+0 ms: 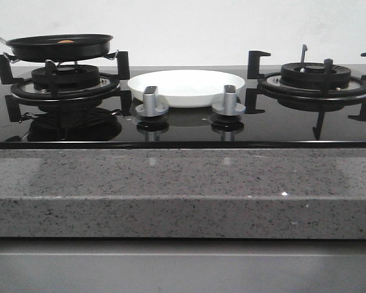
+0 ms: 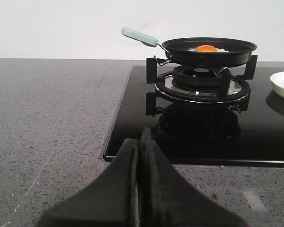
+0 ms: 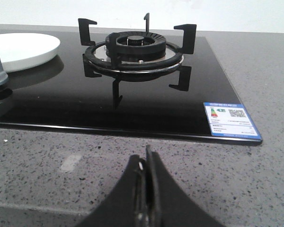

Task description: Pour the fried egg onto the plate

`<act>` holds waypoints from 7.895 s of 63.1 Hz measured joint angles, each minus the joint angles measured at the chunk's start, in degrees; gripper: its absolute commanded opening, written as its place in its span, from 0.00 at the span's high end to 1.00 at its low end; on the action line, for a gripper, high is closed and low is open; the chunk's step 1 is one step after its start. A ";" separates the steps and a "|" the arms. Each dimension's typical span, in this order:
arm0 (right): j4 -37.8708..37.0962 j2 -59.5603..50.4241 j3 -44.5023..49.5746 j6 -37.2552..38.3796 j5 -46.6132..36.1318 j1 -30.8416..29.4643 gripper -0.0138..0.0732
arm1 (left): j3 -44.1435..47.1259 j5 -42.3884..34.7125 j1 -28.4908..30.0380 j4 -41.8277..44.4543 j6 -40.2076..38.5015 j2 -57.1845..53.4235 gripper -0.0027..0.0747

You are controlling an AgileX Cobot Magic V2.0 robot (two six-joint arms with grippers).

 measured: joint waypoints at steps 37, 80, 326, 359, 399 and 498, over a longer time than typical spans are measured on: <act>0.00 0.00 0.00 0.00 0.00 0.00 0.92 | 0.00 0.00 0.00 0.00 0.00 0.00 0.99; 0.00 0.00 -9.47 0.05 9.81 0.00 0.91 | -8.19 7.01 0.00 -1.11 0.00 0.64 0.99; 13.08 130.86 -134.99 -8.24 62.11 9.87 0.91 | -34.67 15.88 0.00 0.45 0.00 27.65 0.17; 18.28 116.05 -124.41 -7.92 62.33 7.73 0.91 | -34.67 15.88 0.00 0.45 0.00 27.65 0.17; 21.62 91.03 -80.62 -14.50 44.05 11.15 0.91 | -34.67 15.88 0.00 0.45 0.00 27.65 0.17; 23.54 90.66 -80.59 -14.78 43.57 11.15 0.91 | -67.65 42.56 23.26 -81.03 31.37 92.66 0.17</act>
